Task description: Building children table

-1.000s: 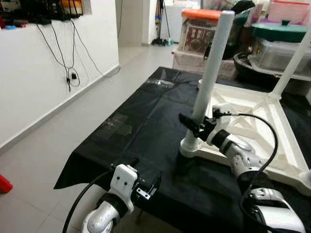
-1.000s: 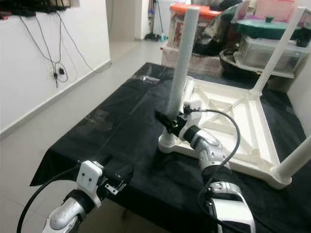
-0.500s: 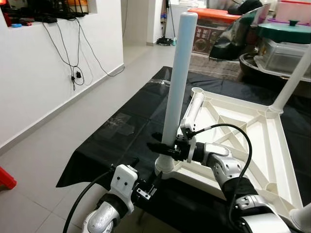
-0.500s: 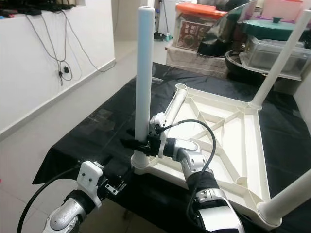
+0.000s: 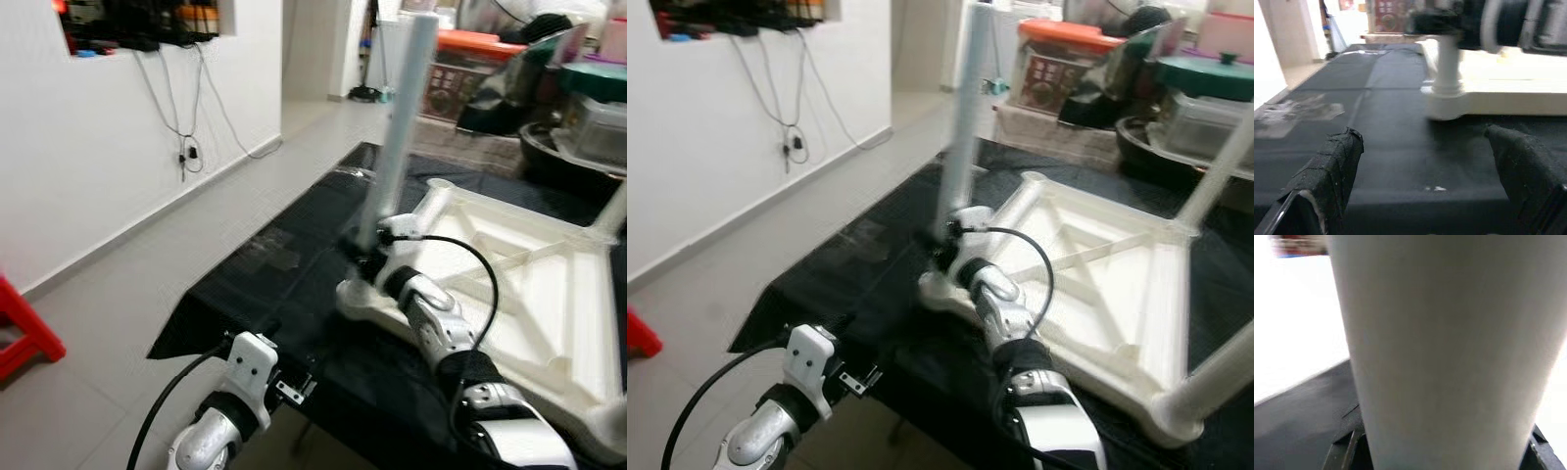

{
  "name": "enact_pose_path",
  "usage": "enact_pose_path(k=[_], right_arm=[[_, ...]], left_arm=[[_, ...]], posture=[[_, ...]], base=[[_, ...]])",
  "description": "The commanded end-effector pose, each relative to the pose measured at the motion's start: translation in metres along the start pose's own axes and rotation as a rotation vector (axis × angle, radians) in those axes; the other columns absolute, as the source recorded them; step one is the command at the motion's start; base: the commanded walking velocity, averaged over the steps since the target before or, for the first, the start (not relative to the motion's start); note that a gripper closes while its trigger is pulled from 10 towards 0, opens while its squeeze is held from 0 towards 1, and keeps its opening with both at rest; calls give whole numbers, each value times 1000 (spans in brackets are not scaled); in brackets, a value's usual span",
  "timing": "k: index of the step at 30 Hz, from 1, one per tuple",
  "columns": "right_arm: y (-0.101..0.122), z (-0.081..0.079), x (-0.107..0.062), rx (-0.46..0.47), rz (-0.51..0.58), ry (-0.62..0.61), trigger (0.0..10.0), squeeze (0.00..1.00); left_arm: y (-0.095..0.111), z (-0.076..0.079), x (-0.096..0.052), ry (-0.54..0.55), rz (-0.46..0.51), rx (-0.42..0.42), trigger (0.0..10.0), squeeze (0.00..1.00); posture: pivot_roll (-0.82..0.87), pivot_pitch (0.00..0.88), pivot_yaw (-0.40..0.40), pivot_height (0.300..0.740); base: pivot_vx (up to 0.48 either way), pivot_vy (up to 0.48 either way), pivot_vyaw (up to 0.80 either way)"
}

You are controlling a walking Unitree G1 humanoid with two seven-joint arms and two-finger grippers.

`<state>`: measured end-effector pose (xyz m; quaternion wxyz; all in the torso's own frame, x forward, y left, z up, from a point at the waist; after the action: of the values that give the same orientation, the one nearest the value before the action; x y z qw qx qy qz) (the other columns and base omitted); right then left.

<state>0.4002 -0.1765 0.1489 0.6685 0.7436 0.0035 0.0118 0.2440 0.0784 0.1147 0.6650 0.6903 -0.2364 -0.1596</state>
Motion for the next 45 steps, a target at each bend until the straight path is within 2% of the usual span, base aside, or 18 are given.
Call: enact_pose_path(k=[1,3,6,10,11,12,13,14,15,19,20,23,27,29,32,34,37,45], right_arm=[[3,30,-9,16,30,-258,0,0],[3,30,-9,16,30,-258,0,0],[-3,41,-25,61,27,-500,0,0],[-6,37,-28,80,14,-541,0,0],[-8,28,-24,80,-1,-517,5569,0],[-8,28,-24,80,-1,-517,5569,0],[-8,17,-19,99,8,-444,10000,0],[-8,17,-19,99,8,-444,10000,0],[-4,8,-14,98,41,-366,10000,1000],[-2,3,-11,91,55,-323,10000,1000],[-1,-2,-6,129,55,-250,10000,0],[7,-14,2,196,64,-40,10000,0],[14,-22,4,132,14,257,10000,0],[14,-22,4,132,14,257,10000,0],[18,-30,0,108,-25,482,10000,0],[18,-30,0,108,-25,482,10000,0],[8,-58,-24,3,-144,946,10000,0],[4,-82,-36,-3,-179,1192,10000,0]], left_arm=[[0,2,1,-6,-1,1,10000,0],[0,2,1,-6,-1,1,10000,0],[0,2,1,-8,-1,1,10000,0],[1,2,1,-8,-1,1,10000,0],[1,2,1,-8,-1,1,10000,0],[1,2,1,-8,-1,1,10000,0],[1,3,1,-7,-1,0,10000,0],[1,3,1,-7,-1,0,10000,0],[1,2,1,-7,-1,-1,10000,0],[1,2,1,-6,-1,-1,10000,0],[1,2,1,-6,-1,-2,10000,0],[0,2,1,-7,-1,0,10000,0],[0,2,1,-7,-1,2,10000,0],[0,2,1,-7,-1,2,10000,0],[1,3,1,-10,1,9,10000,0],[1,3,1,-10,1,9,10000,0],[1,3,1,-12,0,8,10000,0],[0,4,0,-11,-2,7,10000,0]], posture=[[187,0,-76,740],[187,0,-76,740],[188,0,-73,740],[190,0,-78,740],[185,0,-76,740],[185,0,-76,740],[189,0,-79,740],[189,0,-79,740],[186,0,-77,740],[186,0,-78,740],[187,0,-78,740],[189,0,-80,740],[189,0,-78,740],[189,0,-78,740],[192,0,-80,740],[192,0,-80,740],[198,0,-84,740],[205,0,-89,740]], base=[[0,0,0],[0,0,0],[0,0,0],[0,0,0],[0,0,0],[0,0,0],[0,0,0],[0,0,0],[0,0,0],[0,0,0],[0,0,0],[0,0,0],[0,0,0],[0,0,0],[0,0,0],[0,0,0],[0,0,0],[0,0,0]])
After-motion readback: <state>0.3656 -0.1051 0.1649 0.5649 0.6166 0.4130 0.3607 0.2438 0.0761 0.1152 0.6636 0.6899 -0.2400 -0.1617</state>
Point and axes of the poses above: a point about 5 cm out from each wrist's last joint towards the gripper, its own x axis pointing out of the wrist towards the gripper, its own y axis along the axis of the wrist's last joint, z = x × y, the point moved 2 cm from there along x, pointing out of the wrist towards the gripper, and after that the axes turned 1 degree about x, right-handed, at the moved point
